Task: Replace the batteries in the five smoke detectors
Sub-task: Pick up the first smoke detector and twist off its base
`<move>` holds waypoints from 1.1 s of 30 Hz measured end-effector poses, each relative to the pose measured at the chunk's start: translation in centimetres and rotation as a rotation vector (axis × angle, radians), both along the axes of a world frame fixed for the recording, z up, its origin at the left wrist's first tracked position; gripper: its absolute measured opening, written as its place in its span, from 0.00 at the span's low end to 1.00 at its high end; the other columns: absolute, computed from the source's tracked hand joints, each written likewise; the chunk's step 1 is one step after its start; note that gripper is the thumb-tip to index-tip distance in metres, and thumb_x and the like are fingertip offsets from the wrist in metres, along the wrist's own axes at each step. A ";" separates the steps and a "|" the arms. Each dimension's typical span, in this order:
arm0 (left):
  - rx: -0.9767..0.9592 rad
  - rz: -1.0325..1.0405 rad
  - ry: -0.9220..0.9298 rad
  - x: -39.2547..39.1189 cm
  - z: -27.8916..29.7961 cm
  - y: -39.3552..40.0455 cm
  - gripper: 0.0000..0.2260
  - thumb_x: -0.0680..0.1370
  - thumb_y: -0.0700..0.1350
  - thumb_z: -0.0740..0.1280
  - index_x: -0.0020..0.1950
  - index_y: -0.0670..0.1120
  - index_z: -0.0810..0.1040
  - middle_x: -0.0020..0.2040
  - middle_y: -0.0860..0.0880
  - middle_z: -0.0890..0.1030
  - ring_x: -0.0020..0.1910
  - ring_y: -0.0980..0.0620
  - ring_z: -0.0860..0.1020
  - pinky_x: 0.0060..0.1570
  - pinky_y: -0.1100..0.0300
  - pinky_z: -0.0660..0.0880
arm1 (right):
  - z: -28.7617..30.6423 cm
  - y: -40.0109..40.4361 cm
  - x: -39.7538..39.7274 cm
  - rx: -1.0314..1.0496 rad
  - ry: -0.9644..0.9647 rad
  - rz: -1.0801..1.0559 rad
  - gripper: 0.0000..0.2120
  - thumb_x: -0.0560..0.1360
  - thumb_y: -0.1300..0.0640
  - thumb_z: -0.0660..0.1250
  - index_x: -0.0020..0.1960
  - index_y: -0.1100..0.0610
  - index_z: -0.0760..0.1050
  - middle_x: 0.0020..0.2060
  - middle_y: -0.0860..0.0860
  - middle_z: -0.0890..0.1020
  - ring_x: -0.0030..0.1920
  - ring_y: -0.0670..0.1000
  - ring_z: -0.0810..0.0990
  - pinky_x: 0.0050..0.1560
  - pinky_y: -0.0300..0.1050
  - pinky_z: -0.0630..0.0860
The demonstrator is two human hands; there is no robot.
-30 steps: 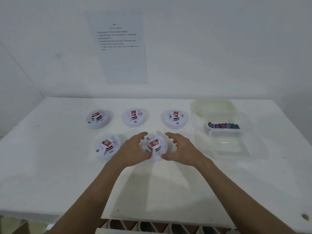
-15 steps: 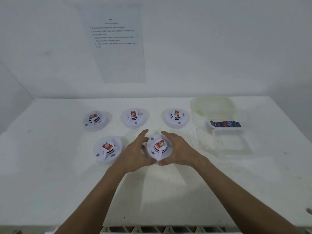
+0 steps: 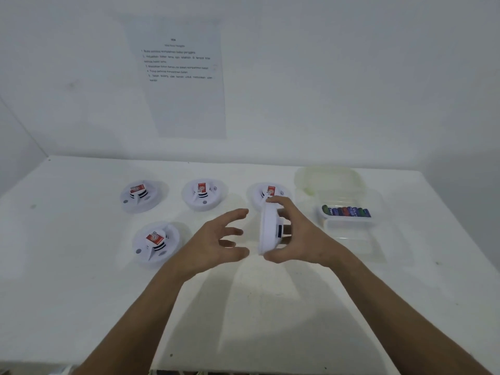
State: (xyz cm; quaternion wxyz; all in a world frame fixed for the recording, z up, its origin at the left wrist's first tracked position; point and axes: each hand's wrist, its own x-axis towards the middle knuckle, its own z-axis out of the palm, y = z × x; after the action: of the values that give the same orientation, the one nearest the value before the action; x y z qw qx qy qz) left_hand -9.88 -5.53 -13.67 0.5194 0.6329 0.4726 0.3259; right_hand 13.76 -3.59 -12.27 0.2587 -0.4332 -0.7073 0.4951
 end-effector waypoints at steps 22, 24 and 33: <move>0.132 0.025 0.058 4.3 2.8 -1.2 0.37 0.59 0.57 0.83 0.65 0.67 0.72 0.57 0.60 0.80 0.46 0.53 0.82 0.42 0.61 0.80 | 0.0 -1.3 4.2 -0.039 0.239 0.091 0.47 0.65 0.65 0.81 0.73 0.36 0.64 0.69 0.39 0.73 0.70 0.45 0.72 0.60 0.47 0.80; 0.165 0.050 0.083 4.7 2.9 -1.3 0.35 0.58 0.60 0.82 0.61 0.71 0.72 0.54 0.63 0.80 0.44 0.52 0.82 0.41 0.61 0.81 | 0.0 -1.3 4.2 -0.039 0.244 0.080 0.47 0.64 0.66 0.82 0.71 0.35 0.66 0.67 0.38 0.74 0.69 0.43 0.73 0.58 0.43 0.79; 0.099 -0.031 0.107 4.6 4.3 -0.5 0.27 0.66 0.54 0.80 0.62 0.67 0.76 0.51 0.58 0.81 0.42 0.47 0.84 0.45 0.58 0.82 | 0.8 -0.9 5.0 -0.081 0.244 0.132 0.47 0.63 0.68 0.81 0.74 0.43 0.65 0.67 0.41 0.74 0.68 0.46 0.74 0.58 0.48 0.80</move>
State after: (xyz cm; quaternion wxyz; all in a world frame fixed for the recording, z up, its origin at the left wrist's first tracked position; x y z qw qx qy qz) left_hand -5.25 -6.02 -9.42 0.4666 0.6815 0.4733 0.3064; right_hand 18.79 -4.46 -11.46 0.2921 -0.3326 -0.6768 0.5883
